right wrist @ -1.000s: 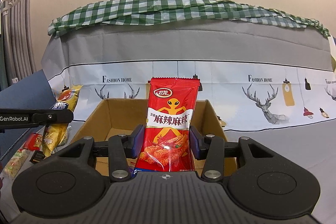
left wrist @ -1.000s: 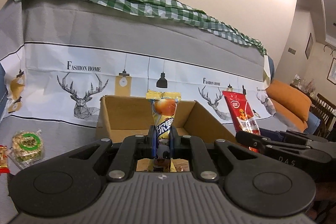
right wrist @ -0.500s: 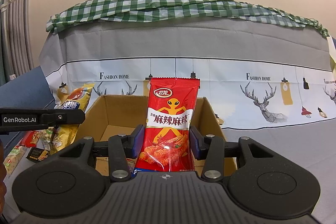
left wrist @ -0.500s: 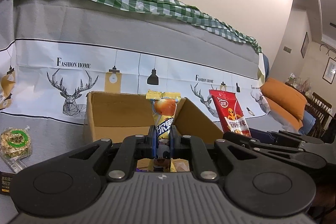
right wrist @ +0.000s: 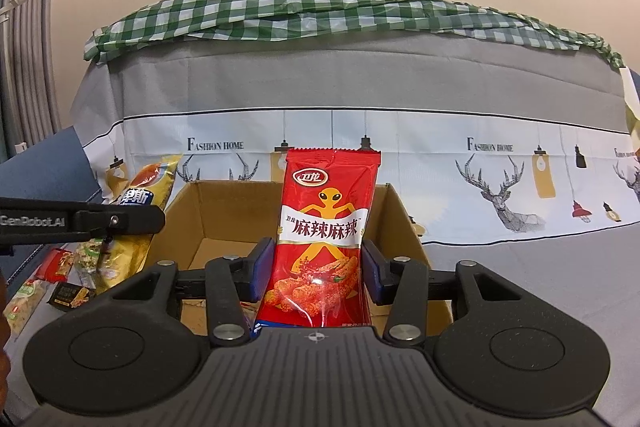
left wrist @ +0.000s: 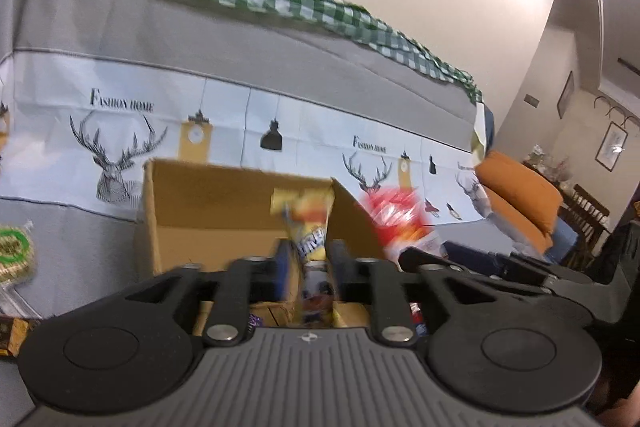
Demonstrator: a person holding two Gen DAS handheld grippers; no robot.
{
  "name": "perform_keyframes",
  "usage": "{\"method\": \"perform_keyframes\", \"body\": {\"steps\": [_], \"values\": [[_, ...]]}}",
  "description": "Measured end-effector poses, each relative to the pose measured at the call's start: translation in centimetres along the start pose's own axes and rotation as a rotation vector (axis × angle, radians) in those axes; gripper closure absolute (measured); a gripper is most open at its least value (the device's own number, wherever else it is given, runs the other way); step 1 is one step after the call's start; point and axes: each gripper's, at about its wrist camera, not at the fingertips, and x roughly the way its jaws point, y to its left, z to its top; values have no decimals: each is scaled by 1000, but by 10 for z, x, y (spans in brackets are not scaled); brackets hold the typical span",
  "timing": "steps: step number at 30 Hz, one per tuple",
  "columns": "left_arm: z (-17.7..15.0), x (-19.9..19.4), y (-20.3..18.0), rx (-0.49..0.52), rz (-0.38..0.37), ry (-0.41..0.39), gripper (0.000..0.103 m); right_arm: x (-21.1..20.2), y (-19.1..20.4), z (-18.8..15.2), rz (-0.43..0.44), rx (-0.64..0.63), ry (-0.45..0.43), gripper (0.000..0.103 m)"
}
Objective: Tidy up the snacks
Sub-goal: 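Open both tools to drop the red pack and yellow bar into the box, then move both tools back over the snack pile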
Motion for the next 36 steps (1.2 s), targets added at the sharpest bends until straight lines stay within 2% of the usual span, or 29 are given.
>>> {"method": "perform_keyframes", "body": {"steps": [1, 2, 3, 7, 12, 17, 19, 21, 22, 24, 27, 30, 32, 34, 36], "values": [[-1, -2, -1, 13, 11, -9, 55, 0, 1, 1, -15, 1, -4, 40], [-1, -4, -2, 31, 24, -20, 55, 0, 1, 1, -23, 8, -8, 29], [-1, -5, -3, 41, 30, -26, 55, 0, 0, 1, -21, 23, -11, 27], [-3, -13, 1, 53, 42, -48, 55, 2, 2, 2, -14, 59, -8, 27], [-5, -28, 8, 53, 48, -83, 62, 0, 12, 2, -4, 62, -22, 27], [-9, -54, 15, 97, 144, -124, 64, -4, 26, 2, 9, 68, -33, 28], [-9, -65, 20, 101, 180, -132, 64, -5, 33, 2, 8, 73, -38, 34], [-8, -76, 29, 87, 214, -139, 64, -6, 40, 2, 31, 93, -37, 50], [-8, -81, 34, 73, 224, -138, 64, -7, 44, 1, 47, 105, -36, 54], [-6, -94, 48, 50, 244, -123, 64, -8, 54, 1, 86, 120, -37, 70], [2, -119, 67, 58, 282, -128, 64, -12, 74, -1, 136, 98, -43, 76], [11, -136, 88, 104, 372, -95, 64, -16, 98, -3, 187, 37, -50, 76], [9, -141, 104, 86, 403, -69, 64, -17, 113, -4, 222, 6, -52, 76], [2, -141, 123, 1, 436, -25, 64, -16, 127, -5, 257, -10, -41, 76], [0, -141, 133, -11, 470, -13, 64, -12, 144, -7, 286, -27, -21, 76]]}}
